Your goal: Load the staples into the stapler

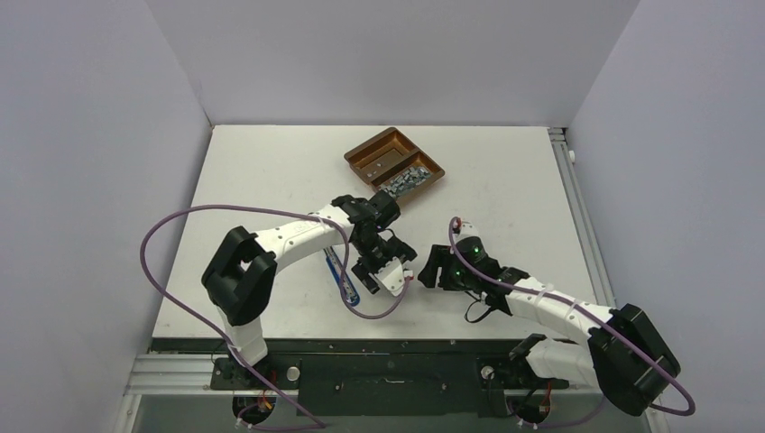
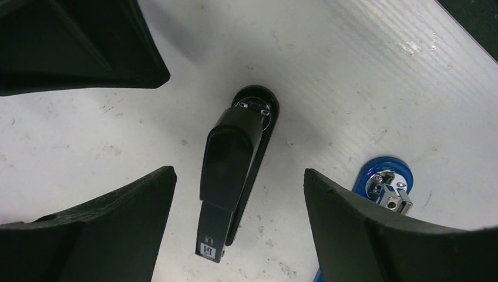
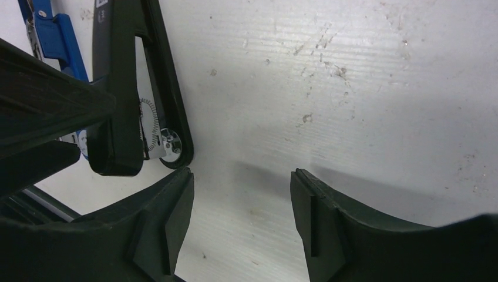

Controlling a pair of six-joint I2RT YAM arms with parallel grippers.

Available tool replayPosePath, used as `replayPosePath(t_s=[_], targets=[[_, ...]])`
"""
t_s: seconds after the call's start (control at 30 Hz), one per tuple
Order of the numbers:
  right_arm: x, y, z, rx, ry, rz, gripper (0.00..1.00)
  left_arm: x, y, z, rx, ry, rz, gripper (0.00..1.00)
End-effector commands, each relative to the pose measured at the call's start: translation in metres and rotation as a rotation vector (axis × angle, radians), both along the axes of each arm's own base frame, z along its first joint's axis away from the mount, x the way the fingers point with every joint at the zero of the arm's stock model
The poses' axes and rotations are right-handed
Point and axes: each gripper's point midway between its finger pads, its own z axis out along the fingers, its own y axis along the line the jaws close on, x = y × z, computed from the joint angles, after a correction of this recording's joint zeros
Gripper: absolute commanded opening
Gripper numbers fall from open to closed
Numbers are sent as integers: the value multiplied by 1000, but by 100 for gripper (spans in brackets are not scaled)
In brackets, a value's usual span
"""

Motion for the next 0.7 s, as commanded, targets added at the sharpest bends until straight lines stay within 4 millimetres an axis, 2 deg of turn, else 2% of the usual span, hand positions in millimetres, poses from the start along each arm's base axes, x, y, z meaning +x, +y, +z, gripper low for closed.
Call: replayPosePath(t_s=[0.0, 0.17, 0.23, 0.33, 0.47, 0.53, 0.67], targets=[[3, 7, 10, 104, -22, 20, 60, -11, -1, -10, 18, 5, -98, 77], [3, -3, 7, 132, -8, -3, 60, 0, -18, -24, -45, -110, -104, 76], [2, -4, 6, 144, -2, -3, 61, 3, -22, -27, -49, -121, -110, 71], [-1, -4, 4, 160, 12, 9, 61, 7, -28, -27, -43, -123, -102, 58], [-5, 3, 1, 196, 34, 37, 62, 10, -35, -22, -43, -146, -101, 31], [-6, 8, 2, 225, 40, 60, 62, 12, -36, -15, -45, -154, -96, 21], [-9, 28, 11, 314, 46, 165, 66, 15, -37, 2, -59, -161, -51, 13]])
